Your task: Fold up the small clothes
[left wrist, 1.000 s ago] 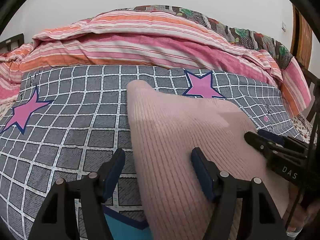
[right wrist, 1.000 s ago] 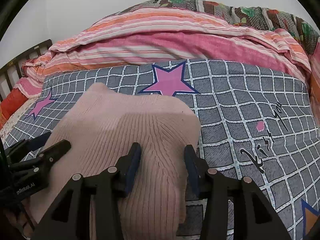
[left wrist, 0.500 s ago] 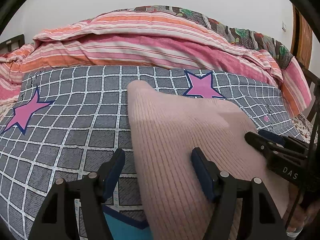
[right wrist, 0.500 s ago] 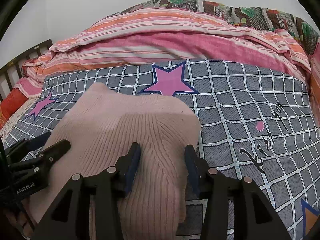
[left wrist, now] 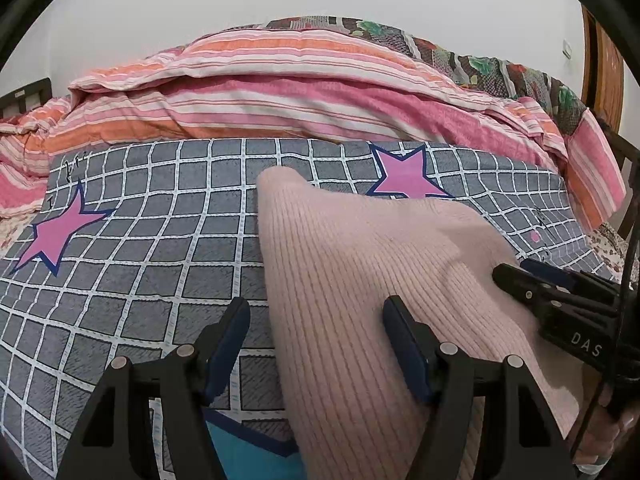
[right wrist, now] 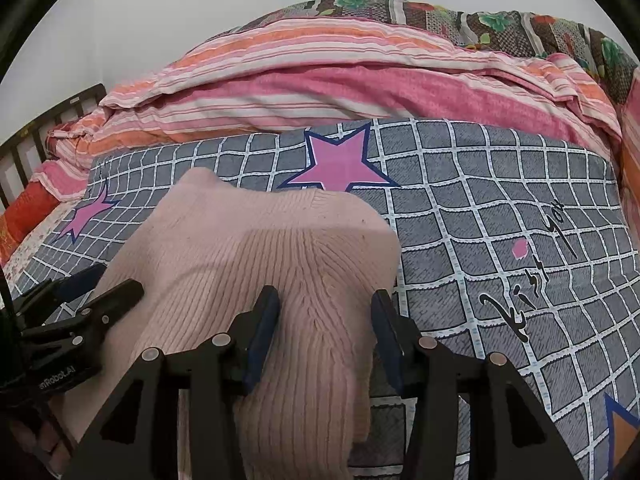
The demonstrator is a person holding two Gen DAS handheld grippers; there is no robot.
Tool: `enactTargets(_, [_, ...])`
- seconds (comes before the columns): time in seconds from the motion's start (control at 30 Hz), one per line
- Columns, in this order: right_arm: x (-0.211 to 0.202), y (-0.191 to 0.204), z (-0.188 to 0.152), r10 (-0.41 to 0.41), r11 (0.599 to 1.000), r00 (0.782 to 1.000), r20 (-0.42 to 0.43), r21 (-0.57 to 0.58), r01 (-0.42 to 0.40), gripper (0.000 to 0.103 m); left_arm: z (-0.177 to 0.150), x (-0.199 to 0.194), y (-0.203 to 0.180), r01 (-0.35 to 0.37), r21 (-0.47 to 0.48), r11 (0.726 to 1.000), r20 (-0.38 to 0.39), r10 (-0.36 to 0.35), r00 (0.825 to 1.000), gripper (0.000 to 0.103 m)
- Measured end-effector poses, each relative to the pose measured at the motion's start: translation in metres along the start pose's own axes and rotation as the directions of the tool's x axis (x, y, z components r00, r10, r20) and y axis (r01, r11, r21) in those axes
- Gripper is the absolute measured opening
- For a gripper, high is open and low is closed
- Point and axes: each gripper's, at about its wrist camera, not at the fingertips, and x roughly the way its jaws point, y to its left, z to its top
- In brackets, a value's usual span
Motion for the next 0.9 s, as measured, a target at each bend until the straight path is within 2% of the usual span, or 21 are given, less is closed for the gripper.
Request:
enactTargets(0.6, [-0.01, -0.005, -0.003, 0.018, 1.0, 1.0, 0.011, -0.004, -0.018, 0.05, -0.003, -0.006, 0.003, 0.032, -0.022, 0.999, 0.008, -0.032, 0.999, 0.068])
enactTargets(0.77, [-0.012, -0.005, -0.006, 0.011, 1.0, 1.0, 0.009, 0.014, -0.012, 0.047, -0.007, -0.013, 0.007, 0.068, -0.043, 0.997, 0.013, -0.067, 0.998, 0.067])
enactTargets(0.9, [-0.014, -0.012, -0.009, 0.044, 0.997, 0.999, 0.006, 0.065, -0.045, 0.044, -0.011, -0.019, 0.009, 0.089, -0.064, 0.994, 0.023, -0.088, 0.996, 0.067])
